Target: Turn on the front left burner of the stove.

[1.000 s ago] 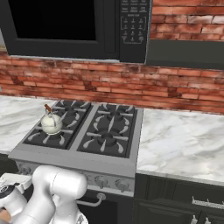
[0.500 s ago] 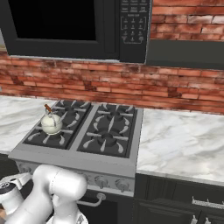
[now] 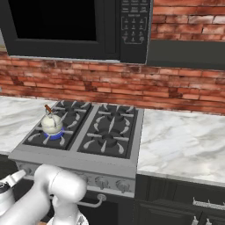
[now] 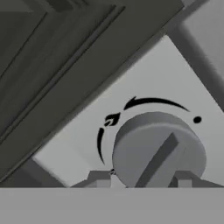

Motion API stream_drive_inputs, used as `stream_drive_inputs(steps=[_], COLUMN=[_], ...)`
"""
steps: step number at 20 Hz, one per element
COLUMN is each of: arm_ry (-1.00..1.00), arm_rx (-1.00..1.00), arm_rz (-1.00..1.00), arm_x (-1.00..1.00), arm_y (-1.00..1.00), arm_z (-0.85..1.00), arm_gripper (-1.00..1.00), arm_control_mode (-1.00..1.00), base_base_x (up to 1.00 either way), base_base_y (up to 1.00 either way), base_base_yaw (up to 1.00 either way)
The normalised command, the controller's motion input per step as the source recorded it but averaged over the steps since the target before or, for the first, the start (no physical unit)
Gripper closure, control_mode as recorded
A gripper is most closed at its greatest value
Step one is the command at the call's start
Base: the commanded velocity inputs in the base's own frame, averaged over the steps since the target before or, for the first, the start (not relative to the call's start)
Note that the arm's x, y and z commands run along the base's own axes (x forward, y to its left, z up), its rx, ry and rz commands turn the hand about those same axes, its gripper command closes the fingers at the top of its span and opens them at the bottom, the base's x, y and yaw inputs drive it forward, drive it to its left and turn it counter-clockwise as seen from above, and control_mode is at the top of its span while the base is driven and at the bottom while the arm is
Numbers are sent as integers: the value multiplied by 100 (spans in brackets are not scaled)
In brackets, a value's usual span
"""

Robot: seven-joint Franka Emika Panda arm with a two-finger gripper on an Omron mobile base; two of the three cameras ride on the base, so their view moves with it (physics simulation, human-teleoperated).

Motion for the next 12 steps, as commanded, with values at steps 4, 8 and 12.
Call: stream_drive_inputs(steps=[4, 8, 12], arm_ry=[16, 1, 0], arm_rx=[-46, -14, 0], arm_rz=[0, 0, 0], arm_x=[8, 2, 0], arm_y=[13, 4, 0], arm_z=[-11, -7, 0], arm_gripper=[100, 100, 100], arm_control_mode=[-100, -100, -100], base_base_x=[0, 0, 0], base_base_y=[0, 0, 0], base_base_yaw=[0, 0, 0])
